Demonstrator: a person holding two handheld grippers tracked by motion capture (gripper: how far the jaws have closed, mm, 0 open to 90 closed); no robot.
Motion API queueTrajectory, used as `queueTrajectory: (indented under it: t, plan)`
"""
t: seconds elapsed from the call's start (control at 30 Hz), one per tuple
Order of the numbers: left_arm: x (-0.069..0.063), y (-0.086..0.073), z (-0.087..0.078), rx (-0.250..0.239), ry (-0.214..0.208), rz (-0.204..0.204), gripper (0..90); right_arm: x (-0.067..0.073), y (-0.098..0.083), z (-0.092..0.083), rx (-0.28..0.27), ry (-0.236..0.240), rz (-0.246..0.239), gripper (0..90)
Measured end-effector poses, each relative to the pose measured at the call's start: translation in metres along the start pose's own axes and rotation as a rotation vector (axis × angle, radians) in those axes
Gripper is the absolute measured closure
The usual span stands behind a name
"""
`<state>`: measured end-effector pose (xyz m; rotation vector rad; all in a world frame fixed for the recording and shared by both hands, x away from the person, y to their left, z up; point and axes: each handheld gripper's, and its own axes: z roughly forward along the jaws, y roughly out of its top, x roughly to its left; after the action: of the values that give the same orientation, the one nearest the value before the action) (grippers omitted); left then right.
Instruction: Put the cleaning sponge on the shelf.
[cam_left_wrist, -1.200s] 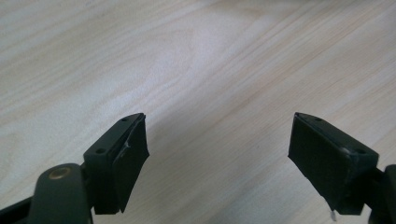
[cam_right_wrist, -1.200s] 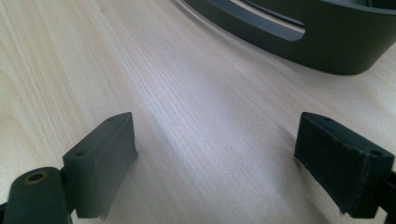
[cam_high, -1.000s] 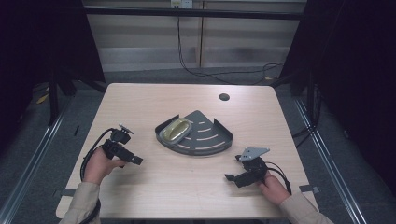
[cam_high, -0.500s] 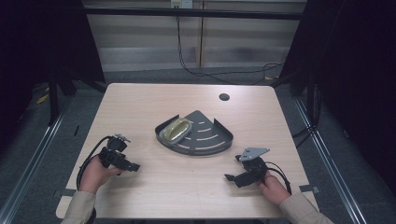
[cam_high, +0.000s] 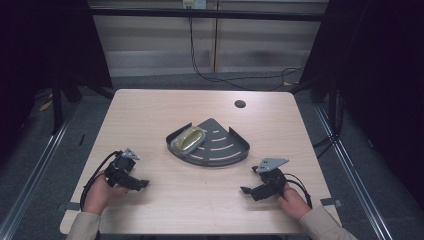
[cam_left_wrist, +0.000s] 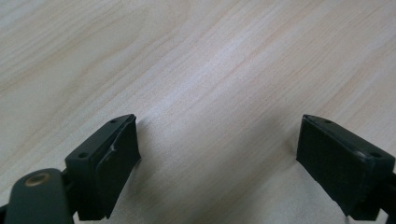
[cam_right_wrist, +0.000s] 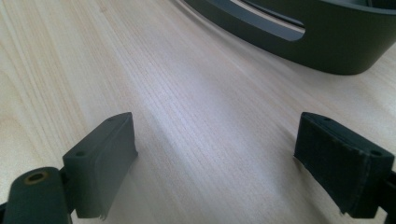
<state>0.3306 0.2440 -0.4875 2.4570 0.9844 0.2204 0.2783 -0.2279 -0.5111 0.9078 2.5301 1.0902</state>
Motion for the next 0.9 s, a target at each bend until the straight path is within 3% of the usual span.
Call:
queueTrajectory:
  t: [0.2, 0.47, 0.57, 0.73, 0.9]
  plan:
    - [-0.002, -0.007, 0.002, -0.056, -0.003, -0.004, 8.7, 0.000, 0.000, 0.000, 0.002, 0.002, 0.001, 12.1]
    - [-0.004, -0.010, 0.006, -0.089, 0.001, 0.004, 0.4, 0.000, 0.000, 0.000, 0.002, 0.002, 0.002, 12.1]
    - [-0.004, -0.010, 0.006, -0.089, 0.001, 0.002, 0.0, 0.000, 0.000, 0.000, 0.000, 0.000, -0.002, 12.1]
    - [-0.003, -0.016, 0.007, -0.143, -0.006, 0.009, 0.0, 0.000, 0.000, 0.000, 0.001, 0.002, 0.001, 12.1]
    - [-0.002, -0.018, 0.007, -0.161, -0.007, 0.016, 0.0, 0.000, 0.000, 0.000, 0.002, 0.002, 0.002, 12.1]
